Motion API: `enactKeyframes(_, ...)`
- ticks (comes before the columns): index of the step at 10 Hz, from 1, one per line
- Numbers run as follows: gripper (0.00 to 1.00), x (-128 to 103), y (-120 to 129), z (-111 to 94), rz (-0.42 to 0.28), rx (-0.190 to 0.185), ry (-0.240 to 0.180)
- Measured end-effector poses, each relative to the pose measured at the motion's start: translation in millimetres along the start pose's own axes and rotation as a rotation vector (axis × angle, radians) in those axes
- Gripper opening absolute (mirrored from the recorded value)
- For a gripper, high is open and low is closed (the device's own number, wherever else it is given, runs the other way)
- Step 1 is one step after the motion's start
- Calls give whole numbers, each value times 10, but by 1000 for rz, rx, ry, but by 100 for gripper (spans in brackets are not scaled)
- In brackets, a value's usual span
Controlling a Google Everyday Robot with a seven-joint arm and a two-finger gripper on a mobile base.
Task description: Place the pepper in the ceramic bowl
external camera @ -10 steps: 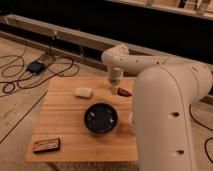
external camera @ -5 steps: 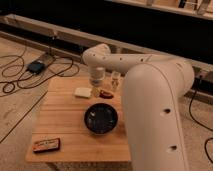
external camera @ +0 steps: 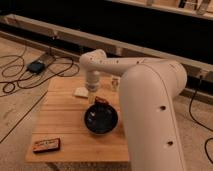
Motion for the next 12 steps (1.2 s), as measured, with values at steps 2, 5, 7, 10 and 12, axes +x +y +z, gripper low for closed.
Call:
enactKeyframes(2,5,35,72,1,11,-19,-8)
enactKeyframes(5,36,-2,215,-11,3,-44,-26)
enactKeyframes(7,55,3,281,-2,2,-59,-34)
enactKeyframes(10,80,29,382,58,16,-97,-56)
enactKeyframes(12,80,54,421,99,28,-120,-74)
